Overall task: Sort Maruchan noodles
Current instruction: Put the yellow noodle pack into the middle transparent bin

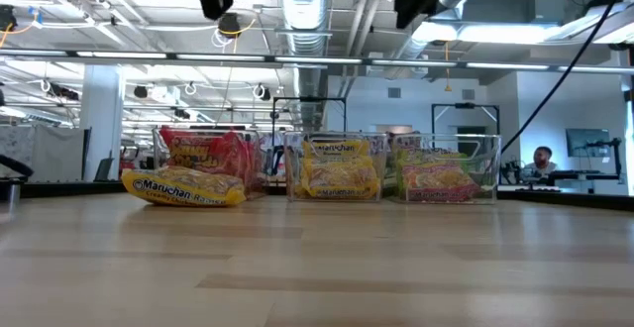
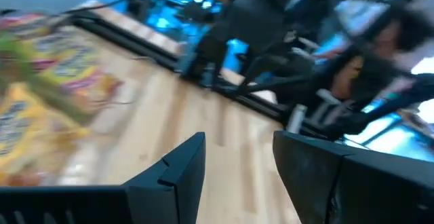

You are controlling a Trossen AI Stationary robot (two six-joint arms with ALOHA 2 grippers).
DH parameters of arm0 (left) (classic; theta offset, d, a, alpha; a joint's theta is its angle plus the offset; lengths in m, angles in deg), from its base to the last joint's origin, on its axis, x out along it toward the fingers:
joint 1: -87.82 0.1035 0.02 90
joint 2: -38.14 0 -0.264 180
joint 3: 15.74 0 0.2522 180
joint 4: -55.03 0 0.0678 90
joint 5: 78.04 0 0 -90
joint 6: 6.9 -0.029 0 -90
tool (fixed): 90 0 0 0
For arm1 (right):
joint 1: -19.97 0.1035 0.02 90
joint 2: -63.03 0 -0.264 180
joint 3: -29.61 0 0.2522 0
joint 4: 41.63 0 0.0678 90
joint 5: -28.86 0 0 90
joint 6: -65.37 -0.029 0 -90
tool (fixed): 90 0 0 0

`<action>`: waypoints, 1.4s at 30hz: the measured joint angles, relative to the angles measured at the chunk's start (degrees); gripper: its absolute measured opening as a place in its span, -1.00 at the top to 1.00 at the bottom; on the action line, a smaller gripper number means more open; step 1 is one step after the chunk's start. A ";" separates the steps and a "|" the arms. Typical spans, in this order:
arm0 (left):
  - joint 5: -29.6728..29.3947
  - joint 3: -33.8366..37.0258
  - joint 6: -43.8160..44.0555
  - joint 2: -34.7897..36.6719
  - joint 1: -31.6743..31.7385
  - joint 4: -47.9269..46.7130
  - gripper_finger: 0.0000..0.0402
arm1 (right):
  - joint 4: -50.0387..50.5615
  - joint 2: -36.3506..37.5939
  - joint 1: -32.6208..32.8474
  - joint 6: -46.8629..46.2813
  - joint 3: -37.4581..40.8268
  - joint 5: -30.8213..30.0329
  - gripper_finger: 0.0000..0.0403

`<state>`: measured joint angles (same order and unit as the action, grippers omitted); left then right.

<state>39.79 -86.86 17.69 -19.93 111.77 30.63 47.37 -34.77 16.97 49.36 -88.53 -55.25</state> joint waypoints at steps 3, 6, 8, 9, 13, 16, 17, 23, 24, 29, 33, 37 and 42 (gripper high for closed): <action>-0.64 -0.09 2.52 1.18 -3.80 0.91 0.20 | -0.33 0.00 2.65 1.17 2.12 -1.12 0.17; -4.28 -0.09 4.23 2.93 -7.27 1.20 0.20 | -1.01 -0.02 4.55 1.18 4.78 -1.20 0.17; -7.07 -0.09 5.17 4.27 -9.21 1.30 0.20 | -1.29 -0.04 5.03 0.06 6.15 -0.56 0.17; -8.06 -0.09 5.42 4.84 -10.01 1.41 0.20 | -1.68 -0.04 5.26 -0.45 6.66 0.19 0.17; -10.30 -0.09 6.53 7.24 -12.79 1.52 0.20 | -6.16 -0.02 5.65 -1.02 9.06 2.63 0.17; -10.38 -0.09 6.74 8.92 -14.29 1.40 0.20 | -8.51 -0.04 5.66 -0.63 9.55 5.07 0.17; -10.38 -0.09 6.97 9.49 -14.70 1.36 0.20 | -9.19 -0.02 5.66 -0.59 9.55 5.30 0.17; -10.50 -0.09 8.96 12.54 -16.94 1.09 0.20 | -16.56 -0.02 5.48 0.06 9.64 5.38 0.17; -10.22 -0.09 9.08 13.05 -17.37 1.06 0.20 | -18.24 -0.02 5.48 0.61 9.64 5.38 0.17; -10.08 -0.09 9.21 16.03 -19.20 1.04 0.20 | -27.82 -0.40 5.50 4.79 9.62 5.36 0.17; -10.11 -0.09 8.63 18.04 -20.02 0.61 0.20 | -33.99 -1.14 5.50 9.23 9.70 4.85 0.17; -10.58 -0.09 8.24 19.15 -20.16 -0.48 0.20 | -42.53 -2.23 5.05 11.43 9.42 4.77 0.14; -10.54 -0.09 8.22 19.24 -20.16 -1.98 0.20 | -51.77 -3.52 3.50 10.86 9.35 4.68 -0.03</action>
<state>29.25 -86.95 25.91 -0.69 91.61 28.65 -4.40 -38.29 20.46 60.22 -79.18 -50.57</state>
